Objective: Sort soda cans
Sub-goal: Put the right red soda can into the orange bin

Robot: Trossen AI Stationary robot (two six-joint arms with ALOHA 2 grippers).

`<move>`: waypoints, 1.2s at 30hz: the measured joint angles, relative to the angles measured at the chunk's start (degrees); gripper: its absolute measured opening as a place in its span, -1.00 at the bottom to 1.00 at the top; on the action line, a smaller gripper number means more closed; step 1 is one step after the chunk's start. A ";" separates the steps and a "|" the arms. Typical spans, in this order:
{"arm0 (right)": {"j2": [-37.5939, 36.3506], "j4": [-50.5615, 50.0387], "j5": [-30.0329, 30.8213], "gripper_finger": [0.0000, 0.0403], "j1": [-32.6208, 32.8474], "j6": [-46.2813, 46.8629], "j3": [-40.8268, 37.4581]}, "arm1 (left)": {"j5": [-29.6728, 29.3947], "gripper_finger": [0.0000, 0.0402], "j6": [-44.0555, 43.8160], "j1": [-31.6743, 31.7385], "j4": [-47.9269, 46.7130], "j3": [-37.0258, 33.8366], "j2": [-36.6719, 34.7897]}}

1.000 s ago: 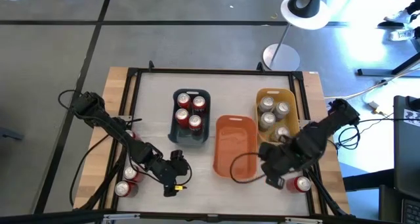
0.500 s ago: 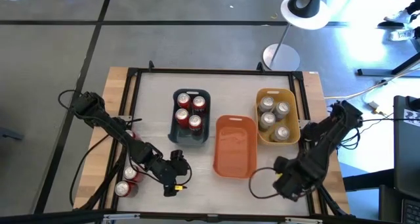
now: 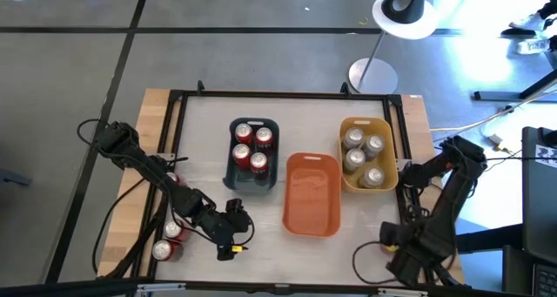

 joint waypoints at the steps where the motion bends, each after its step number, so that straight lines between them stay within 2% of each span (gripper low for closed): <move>1: 0.00 0.02 1.06 0.87 0.80 0.31 0.00 | 0.00 0.83 0.01 0.00 0.01 0.00 0.00; 7: -0.02 1.21 6.31 0.86 3.87 3.26 -1.06 | 0.00 0.83 0.17 -0.01 0.00 0.00 0.00; 13: 0.00 7.95 6.39 0.86 4.93 3.48 -6.87 | 0.00 0.83 0.02 0.00 -0.01 0.00 0.00; 20: 0.00 10.32 9.16 0.86 4.75 3.64 -9.90 | -0.01 0.83 0.08 0.21 0.01 0.00 0.00; 28: 0.03 16.62 9.03 0.86 4.77 3.55 -10.75 | -0.04 0.83 0.06 0.85 0.00 0.00 0.00; 36: 0.15 17.19 9.24 0.86 4.82 3.46 -10.75 | -0.03 0.83 0.28 0.85 0.01 0.00 0.02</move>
